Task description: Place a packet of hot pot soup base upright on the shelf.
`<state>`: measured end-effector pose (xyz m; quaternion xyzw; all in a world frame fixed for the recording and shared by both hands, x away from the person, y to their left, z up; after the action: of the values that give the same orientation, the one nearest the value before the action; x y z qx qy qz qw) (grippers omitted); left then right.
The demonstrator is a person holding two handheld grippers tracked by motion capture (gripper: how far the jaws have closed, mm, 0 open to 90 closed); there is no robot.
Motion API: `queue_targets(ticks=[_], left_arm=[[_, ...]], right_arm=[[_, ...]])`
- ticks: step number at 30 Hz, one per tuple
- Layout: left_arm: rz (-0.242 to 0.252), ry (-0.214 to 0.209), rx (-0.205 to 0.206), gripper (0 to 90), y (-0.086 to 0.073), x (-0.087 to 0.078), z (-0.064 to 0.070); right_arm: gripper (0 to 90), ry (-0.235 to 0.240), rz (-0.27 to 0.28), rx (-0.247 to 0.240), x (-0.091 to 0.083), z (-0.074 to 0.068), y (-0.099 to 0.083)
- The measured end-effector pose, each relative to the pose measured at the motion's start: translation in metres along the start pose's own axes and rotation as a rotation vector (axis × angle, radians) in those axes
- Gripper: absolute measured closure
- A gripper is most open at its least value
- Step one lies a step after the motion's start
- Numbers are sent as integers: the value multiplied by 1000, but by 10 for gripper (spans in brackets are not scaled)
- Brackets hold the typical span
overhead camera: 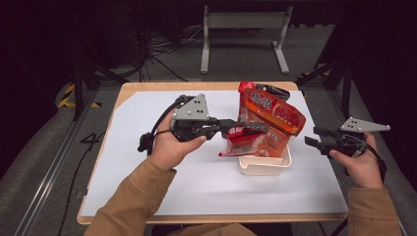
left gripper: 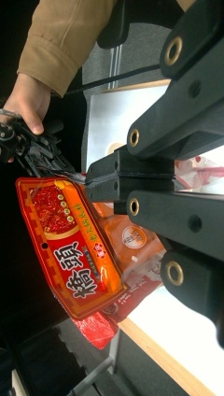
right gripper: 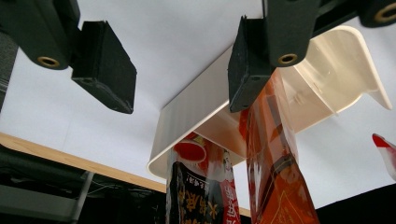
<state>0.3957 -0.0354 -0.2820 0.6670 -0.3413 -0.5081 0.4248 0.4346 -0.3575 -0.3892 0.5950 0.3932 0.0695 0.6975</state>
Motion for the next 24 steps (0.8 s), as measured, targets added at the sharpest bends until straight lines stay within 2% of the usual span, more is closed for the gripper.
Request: queue_targets(ticks=[11,24], left_arm=[[24,2,22,900,4,13,-2],[58,-4,16,900,5,33,-7]], right_arm=[[424,1,-3,-1,0,1,-1],[423,-1,4,2,0,5,-1]])
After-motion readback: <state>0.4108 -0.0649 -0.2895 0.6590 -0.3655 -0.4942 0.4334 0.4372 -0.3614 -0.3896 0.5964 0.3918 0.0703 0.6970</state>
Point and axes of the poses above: each handheld gripper's, and its own axes: x roughly forward along the jaws, y roughly out of its top, z roughly to its right, the point moved 9 cm from there along x, roughly forward along the jaws
